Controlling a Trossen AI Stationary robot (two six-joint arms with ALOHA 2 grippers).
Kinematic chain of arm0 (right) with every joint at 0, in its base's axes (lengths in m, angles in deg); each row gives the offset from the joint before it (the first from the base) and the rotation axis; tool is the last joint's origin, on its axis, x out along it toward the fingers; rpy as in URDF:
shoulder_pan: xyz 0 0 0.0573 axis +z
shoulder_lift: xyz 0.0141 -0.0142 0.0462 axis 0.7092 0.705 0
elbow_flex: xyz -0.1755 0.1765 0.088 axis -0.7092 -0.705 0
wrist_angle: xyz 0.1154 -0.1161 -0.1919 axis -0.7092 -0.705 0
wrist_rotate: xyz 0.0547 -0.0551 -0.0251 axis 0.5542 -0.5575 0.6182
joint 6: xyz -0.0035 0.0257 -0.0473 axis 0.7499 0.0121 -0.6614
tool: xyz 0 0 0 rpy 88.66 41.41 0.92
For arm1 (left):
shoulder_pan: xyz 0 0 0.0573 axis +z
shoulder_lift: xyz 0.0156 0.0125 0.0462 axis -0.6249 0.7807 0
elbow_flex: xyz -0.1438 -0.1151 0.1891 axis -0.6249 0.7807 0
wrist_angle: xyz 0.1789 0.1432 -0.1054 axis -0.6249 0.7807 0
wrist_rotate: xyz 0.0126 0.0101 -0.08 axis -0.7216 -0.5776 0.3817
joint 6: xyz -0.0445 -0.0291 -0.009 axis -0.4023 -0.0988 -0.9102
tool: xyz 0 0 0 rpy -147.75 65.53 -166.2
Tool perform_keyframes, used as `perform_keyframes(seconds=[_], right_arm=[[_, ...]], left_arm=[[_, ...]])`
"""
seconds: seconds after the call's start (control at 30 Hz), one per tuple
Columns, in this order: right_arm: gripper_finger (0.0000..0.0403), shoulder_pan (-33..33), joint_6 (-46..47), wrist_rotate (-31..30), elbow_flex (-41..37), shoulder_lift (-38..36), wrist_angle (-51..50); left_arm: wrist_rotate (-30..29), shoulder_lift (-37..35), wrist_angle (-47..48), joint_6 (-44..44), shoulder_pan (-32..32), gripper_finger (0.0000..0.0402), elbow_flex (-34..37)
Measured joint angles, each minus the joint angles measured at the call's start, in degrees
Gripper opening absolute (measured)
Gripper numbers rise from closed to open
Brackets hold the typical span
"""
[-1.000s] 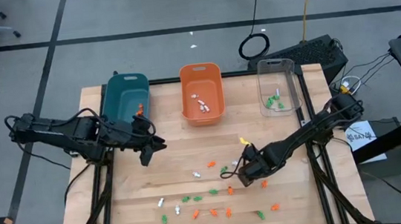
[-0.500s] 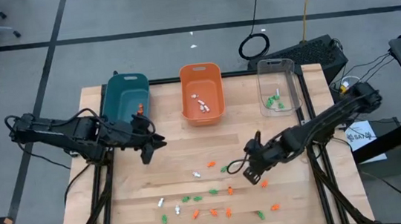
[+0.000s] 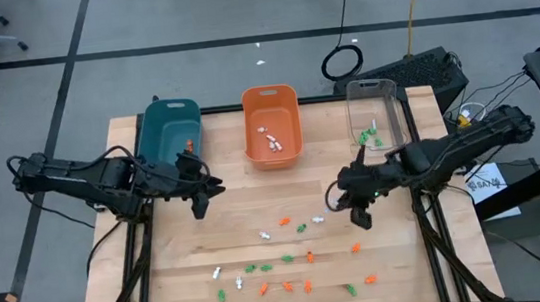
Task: Sort Halloween decoration
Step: Put the white skeleton toy into the orange bin
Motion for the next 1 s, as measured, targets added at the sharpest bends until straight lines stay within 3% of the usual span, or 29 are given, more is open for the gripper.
perform_keyframes(seconds=[0.2,0.43,0.57,0.77,1.0], right_arm=[[0.0,-4.2,-16.8,0.1,0.0,-5.3,0.2],[0.0,-10.0,-29.2,0.3,0.0,-11.3,0.2],[0.0,-13.1,-32.2,2.9,0.0,-14.2,2.5],[0.0,-14.9,-33.7,5.1,0.0,-16.3,8.9],[0.0,-15.5,-32.6,7.7,0.0,-15.6,16.5]], left_arm=[[-0.6,0.0,0.0,0.0,0.0,0.0116,0.0],[-6.8,0.4,-0.1,0.1,0.2,0.0116,0.0],[-7.8,0.4,-4.6,0.0,0.1,0.0116,0.0],[-13.7,0.7,-9.7,0.2,0.2,0.0116,0.0],[-13.6,0.6,-12.5,0.4,0.5,0.0116,0.0]])
